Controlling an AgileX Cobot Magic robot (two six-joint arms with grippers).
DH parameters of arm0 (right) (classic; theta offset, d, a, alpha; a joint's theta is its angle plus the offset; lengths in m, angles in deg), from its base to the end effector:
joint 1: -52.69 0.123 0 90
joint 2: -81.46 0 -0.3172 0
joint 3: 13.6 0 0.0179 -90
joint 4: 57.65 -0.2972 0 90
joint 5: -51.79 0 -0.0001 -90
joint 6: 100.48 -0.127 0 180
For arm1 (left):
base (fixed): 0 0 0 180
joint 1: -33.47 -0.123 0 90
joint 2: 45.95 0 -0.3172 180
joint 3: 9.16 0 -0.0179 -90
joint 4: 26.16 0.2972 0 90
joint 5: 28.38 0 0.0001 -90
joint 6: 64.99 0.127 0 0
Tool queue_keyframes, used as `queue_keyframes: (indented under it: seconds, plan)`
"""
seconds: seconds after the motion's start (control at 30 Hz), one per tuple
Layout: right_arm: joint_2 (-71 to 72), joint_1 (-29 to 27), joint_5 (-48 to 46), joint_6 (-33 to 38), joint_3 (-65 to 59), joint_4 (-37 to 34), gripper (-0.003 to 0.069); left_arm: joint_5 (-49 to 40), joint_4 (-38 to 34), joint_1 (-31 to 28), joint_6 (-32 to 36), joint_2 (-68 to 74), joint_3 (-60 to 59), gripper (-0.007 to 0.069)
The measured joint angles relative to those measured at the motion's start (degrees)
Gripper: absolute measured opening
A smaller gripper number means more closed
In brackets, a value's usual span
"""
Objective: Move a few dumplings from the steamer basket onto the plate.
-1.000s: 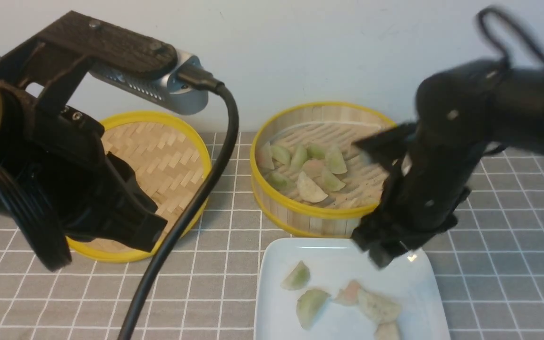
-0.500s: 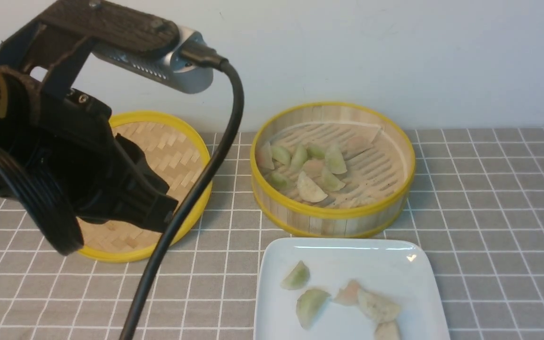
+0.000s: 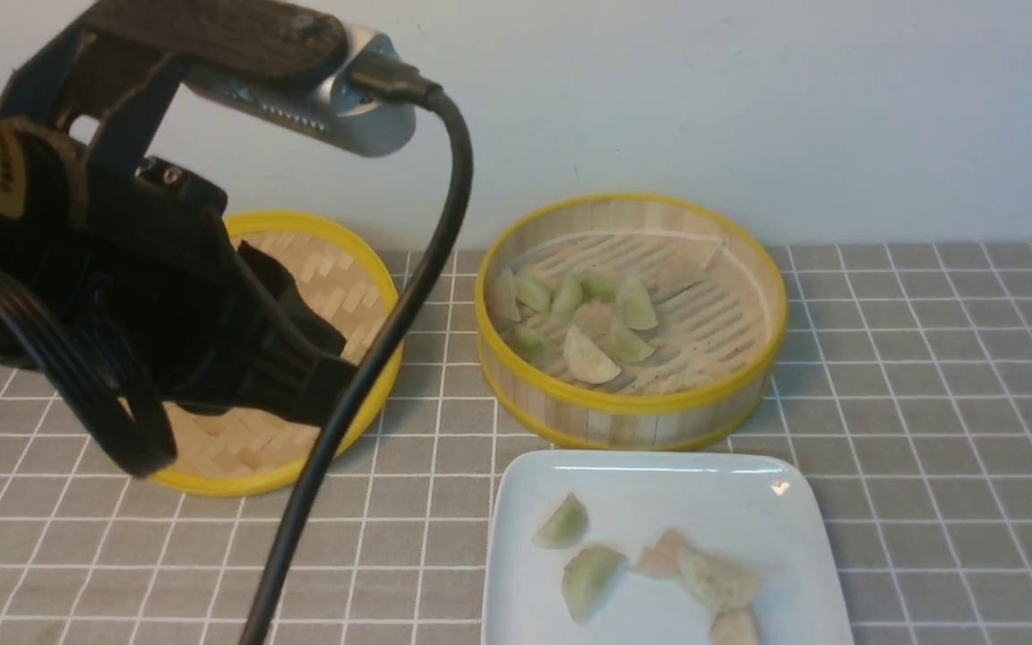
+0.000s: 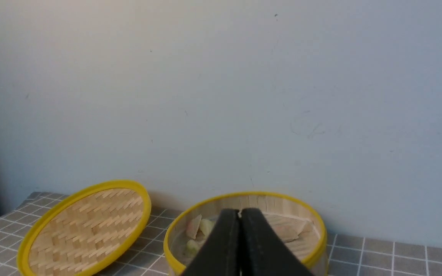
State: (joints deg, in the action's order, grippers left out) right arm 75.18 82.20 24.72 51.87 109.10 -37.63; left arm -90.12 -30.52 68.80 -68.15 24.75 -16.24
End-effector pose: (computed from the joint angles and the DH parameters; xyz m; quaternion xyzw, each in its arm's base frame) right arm 0.0692 0.0164 0.3076 -0.0658 0.6993 0.1863 0.6870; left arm 0.2106 -0.1597 0.4064 0.2547 0.9023 -0.1495 0.3140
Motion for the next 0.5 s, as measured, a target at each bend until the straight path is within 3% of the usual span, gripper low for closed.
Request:
queue_keyframes:
  seconds: [0.13,0.37,0.5]
  plan:
    - [0.0,0.0,0.0,-0.8,-0.1,1.0,-0.0015,2.8,-0.8,0.0,0.0,-4.8,-5.2,-0.0005]
    - [0.0,0.0,0.0,-0.9,-0.2,1.1,-0.0015,18.2,-1.4,0.0,-1.0,-21.0,-19.2,-0.0005]
    - [0.0,0.0,0.0,-0.9,-0.3,1.1,-0.0015,20.1,-3.7,0.0,-2.1,-26.7,-21.8,-0.0005]
